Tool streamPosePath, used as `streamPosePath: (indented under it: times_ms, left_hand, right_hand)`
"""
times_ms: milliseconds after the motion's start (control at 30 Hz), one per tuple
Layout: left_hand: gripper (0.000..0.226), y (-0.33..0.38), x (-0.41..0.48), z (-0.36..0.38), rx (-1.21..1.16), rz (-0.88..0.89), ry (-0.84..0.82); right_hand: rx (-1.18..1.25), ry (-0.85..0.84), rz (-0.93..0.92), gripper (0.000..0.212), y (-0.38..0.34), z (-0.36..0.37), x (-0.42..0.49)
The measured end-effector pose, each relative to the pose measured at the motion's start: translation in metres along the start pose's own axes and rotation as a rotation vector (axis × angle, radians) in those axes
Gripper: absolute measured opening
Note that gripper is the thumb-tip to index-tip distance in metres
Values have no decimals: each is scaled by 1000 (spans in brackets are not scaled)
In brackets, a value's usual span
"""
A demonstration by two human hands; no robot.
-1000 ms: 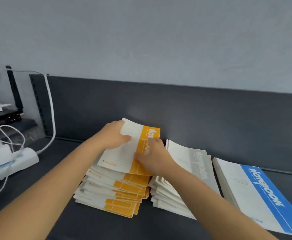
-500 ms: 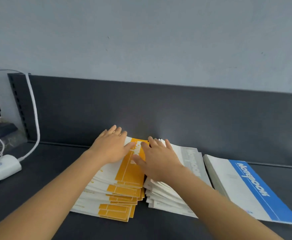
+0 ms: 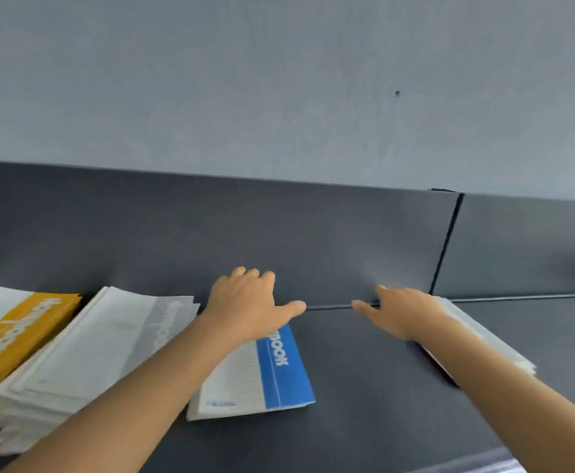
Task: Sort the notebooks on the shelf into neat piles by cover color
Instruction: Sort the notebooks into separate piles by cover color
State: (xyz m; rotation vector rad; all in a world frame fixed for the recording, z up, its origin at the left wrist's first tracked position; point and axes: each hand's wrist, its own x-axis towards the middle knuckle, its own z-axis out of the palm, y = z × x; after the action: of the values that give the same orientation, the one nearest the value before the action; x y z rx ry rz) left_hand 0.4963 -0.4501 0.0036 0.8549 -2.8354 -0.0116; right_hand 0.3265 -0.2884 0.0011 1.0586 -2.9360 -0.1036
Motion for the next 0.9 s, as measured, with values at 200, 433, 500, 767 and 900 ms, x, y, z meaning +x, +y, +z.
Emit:
streamPosePath:
  times_ms: [200, 433, 500, 767, 900]
  left_hand:
    - [74, 166, 49, 46, -279, -17, -196]
    - [58, 242, 84, 89, -507, -194, -271]
    - [36, 242, 89, 96, -623, -234, -183]
    - [16, 240, 95, 102, -1054, -301, -58]
    - [23, 240, 92, 97, -1085, -312, 23]
  right_hand:
    - [33, -42, 54, 76, 142, 52, 45]
    - [521, -103, -113, 44, 164, 82, 75]
    - [600, -38, -181, 29, 164, 88, 80]
    - [612, 80, -297, 37, 172, 93, 84]
    - [743, 211, -207, 52, 175, 92, 82]
